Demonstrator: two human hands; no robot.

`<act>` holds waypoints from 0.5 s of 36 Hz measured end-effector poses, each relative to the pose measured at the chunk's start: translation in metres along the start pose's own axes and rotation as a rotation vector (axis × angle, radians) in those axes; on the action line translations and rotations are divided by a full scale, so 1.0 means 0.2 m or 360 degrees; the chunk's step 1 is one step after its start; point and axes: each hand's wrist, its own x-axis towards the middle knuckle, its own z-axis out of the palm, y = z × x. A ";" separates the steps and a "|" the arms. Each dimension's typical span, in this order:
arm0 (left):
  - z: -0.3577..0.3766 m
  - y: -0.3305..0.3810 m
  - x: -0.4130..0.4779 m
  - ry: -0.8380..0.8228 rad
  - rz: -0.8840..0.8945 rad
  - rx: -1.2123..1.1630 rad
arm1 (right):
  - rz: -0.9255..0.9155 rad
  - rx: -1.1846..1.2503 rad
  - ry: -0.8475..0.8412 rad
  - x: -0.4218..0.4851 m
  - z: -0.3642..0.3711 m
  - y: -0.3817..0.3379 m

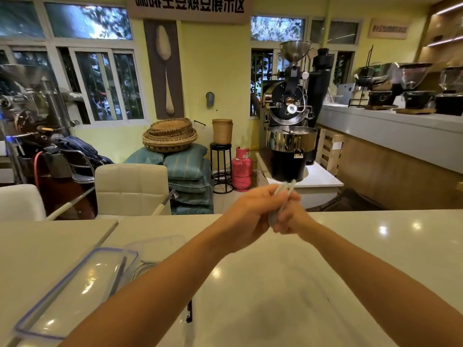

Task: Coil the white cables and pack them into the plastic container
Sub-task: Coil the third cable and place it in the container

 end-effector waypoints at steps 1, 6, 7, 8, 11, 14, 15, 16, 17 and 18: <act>-0.01 0.02 0.01 0.0029 0.0031 -0.0027 | 0.0015 -0.0201 -0.0054 -0.03 0.04 0.02; -0.10 0.08 0.06 0.0377 0.0131 0.0095 | -0.0041 -0.0956 -0.0500 -0.19 0.24 0.05; -0.12 0.08 0.07 0.0467 0.0138 0.0206 | -0.0155 -0.1182 -0.0520 -0.24 0.26 0.04; -0.14 0.07 0.07 0.0548 0.0137 0.0328 | -0.0282 -0.1413 -0.0537 -0.29 0.28 0.04; -0.20 0.03 0.08 0.0723 0.0079 0.0641 | -0.0426 -0.1789 -0.0576 -0.44 0.33 -0.02; -0.25 -0.02 0.07 0.0798 -0.0016 0.0890 | -0.0602 -0.1966 -0.0606 -0.52 0.33 -0.11; -0.27 -0.03 0.07 0.0806 -0.0049 0.0972 | -0.0663 -0.1985 -0.0592 -0.55 0.32 -0.14; -0.29 -0.05 0.06 0.0807 -0.0081 0.1038 | -0.0722 -0.1985 -0.0574 -0.56 0.31 -0.18; -0.30 -0.06 0.06 0.0803 -0.0109 0.1077 | -0.0775 -0.1977 -0.0555 -0.58 0.28 -0.22; -0.31 -0.06 0.05 0.0788 -0.0135 0.1085 | -0.0826 -0.1966 -0.0523 -0.59 0.26 -0.26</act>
